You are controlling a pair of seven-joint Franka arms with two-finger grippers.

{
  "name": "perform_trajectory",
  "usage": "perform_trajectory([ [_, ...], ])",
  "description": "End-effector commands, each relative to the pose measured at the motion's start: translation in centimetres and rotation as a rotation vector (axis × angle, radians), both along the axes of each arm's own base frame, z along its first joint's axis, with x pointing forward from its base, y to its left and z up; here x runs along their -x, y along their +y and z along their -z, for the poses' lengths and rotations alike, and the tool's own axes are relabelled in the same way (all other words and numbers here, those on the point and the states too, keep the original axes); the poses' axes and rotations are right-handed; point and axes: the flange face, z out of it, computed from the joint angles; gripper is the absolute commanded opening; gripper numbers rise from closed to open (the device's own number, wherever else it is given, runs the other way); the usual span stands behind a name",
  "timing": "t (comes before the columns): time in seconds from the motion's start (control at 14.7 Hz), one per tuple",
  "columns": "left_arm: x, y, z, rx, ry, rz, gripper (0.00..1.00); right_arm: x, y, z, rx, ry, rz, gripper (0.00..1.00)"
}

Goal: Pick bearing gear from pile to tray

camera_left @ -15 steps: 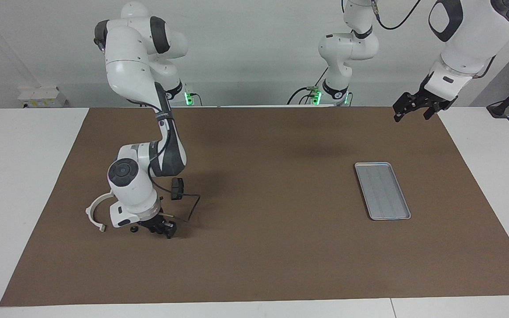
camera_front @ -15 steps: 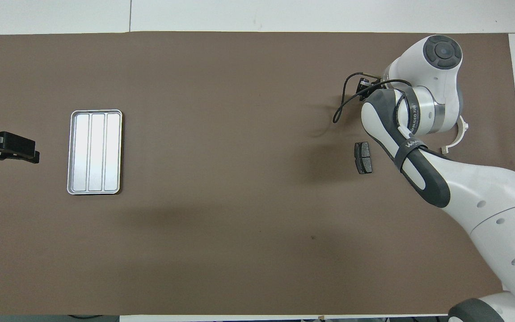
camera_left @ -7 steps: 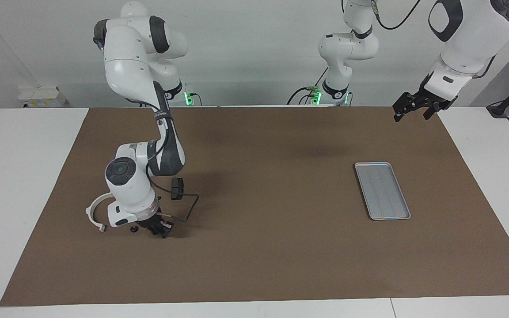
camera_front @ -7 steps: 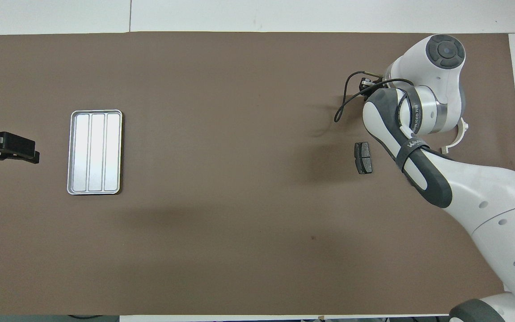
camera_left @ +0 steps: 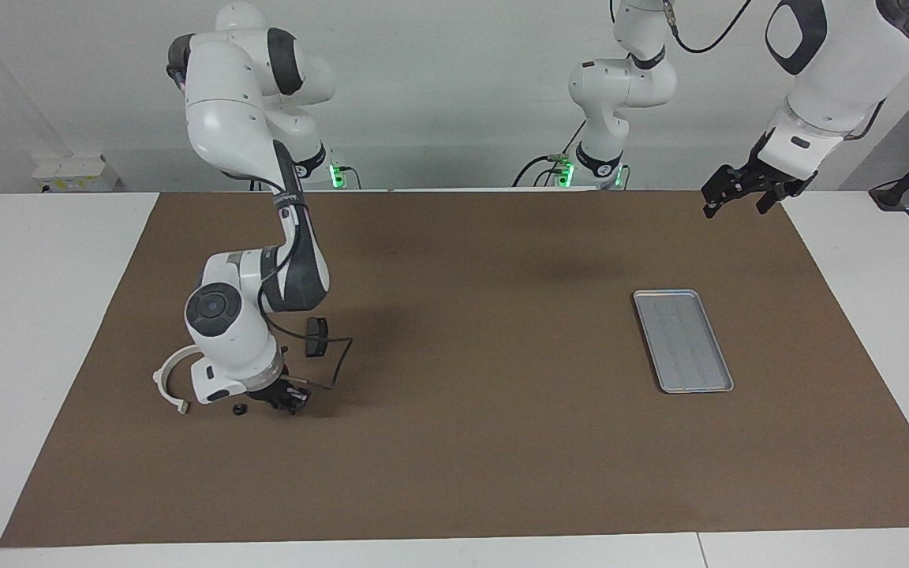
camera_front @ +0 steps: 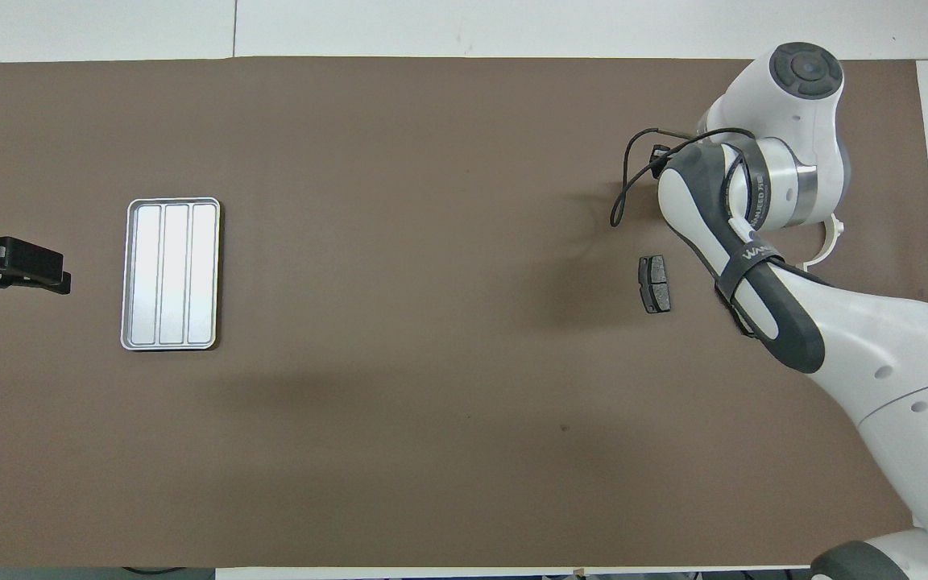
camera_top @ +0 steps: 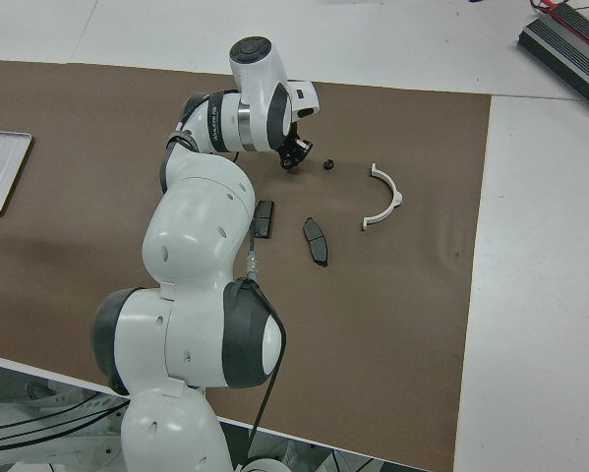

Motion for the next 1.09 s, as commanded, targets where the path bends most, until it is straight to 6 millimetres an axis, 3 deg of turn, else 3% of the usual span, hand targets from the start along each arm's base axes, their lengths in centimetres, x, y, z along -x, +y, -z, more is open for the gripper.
perform_trajectory([
  [0.0,1.0,0.0,-0.2,0.012,-0.003,-0.009,1.00,0.8,0.8,-6.8,0.006,0.027,-0.045,0.00],
  [0.14,1.0,-0.1,-0.1,0.011,-0.001,-0.008,1.00,2.4,2.3,-10.3,-0.001,0.062,-0.062,0.00],
  [0.34,1.0,0.0,-0.1,0.011,-0.001,-0.009,1.00,4.8,8.6,-14.7,0.000,0.063,-0.003,0.00],
  [0.55,1.0,-0.1,-0.1,0.013,-0.001,-0.009,1.00,8.0,19.3,-15.6,-0.011,0.045,0.251,0.00],
  [0.61,1.0,0.0,-0.2,0.012,-0.003,-0.009,1.00,8.3,22.0,-16.2,-0.092,0.025,0.382,0.00],
  [0.75,1.0,-0.1,-0.1,0.013,-0.001,-0.009,1.00,10.3,27.8,-15.8,-0.134,0.000,0.441,0.00],
  [0.82,1.0,-0.1,-0.1,0.013,-0.001,-0.009,1.00,11.3,29.8,-15.4,-0.131,0.001,0.442,0.00],
  [1.02,1.0,0.0,-0.1,0.011,-0.001,-0.009,1.00,12.7,33.2,-13.7,-0.108,-0.029,0.460,0.00],
])
